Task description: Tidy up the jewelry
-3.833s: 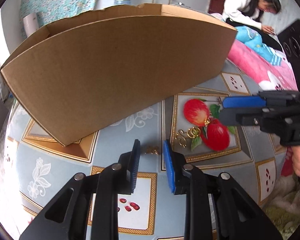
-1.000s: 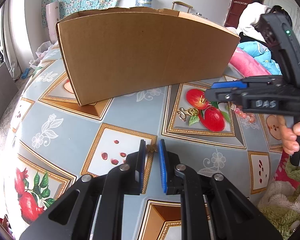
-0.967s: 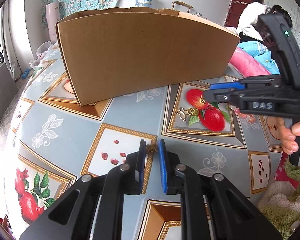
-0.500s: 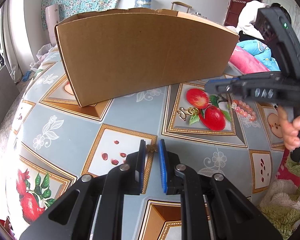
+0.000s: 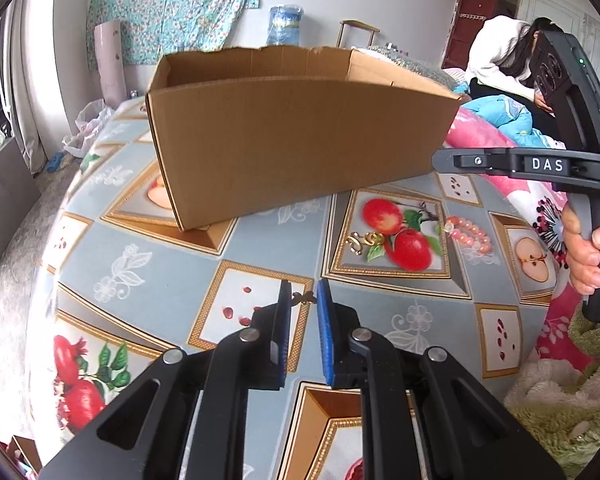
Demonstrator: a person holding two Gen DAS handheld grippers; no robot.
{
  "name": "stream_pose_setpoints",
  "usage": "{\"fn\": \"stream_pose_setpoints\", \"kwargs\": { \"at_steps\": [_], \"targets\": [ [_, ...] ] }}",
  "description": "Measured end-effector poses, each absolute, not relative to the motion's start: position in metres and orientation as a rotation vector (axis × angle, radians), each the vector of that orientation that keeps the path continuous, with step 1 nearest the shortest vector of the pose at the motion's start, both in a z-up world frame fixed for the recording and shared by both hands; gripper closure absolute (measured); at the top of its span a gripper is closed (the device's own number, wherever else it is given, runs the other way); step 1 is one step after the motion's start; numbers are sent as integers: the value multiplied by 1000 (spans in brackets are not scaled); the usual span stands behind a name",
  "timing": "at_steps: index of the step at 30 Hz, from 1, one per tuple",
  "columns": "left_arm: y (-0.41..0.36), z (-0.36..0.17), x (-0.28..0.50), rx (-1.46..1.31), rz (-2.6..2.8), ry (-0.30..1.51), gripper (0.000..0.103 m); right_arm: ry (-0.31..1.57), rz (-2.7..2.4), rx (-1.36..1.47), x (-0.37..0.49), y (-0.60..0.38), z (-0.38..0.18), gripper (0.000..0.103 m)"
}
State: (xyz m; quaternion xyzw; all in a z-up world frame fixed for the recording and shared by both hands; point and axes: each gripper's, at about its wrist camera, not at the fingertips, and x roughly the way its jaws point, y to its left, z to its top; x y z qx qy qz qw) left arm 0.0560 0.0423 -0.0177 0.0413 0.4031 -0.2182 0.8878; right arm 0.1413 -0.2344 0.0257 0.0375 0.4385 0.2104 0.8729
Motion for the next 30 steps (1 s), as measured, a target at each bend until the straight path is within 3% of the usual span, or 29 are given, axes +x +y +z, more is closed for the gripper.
{"fn": "stream_pose_setpoints", "kwargs": {
  "at_steps": [9,15,24,30],
  "targets": [
    [48,65,54,47,-517,632,91,749,527,52,143,-225,77,101],
    [36,100,100,18,-547,553,91,697,586,66,194,-227,102,101],
    [13,62,237,-123,-592,951,91,1054,674,113,319,-213,64,101],
    [-3,36,271,-138,-597,1090,91,1284,651,134,372,-194,20,100]
  ]
}}
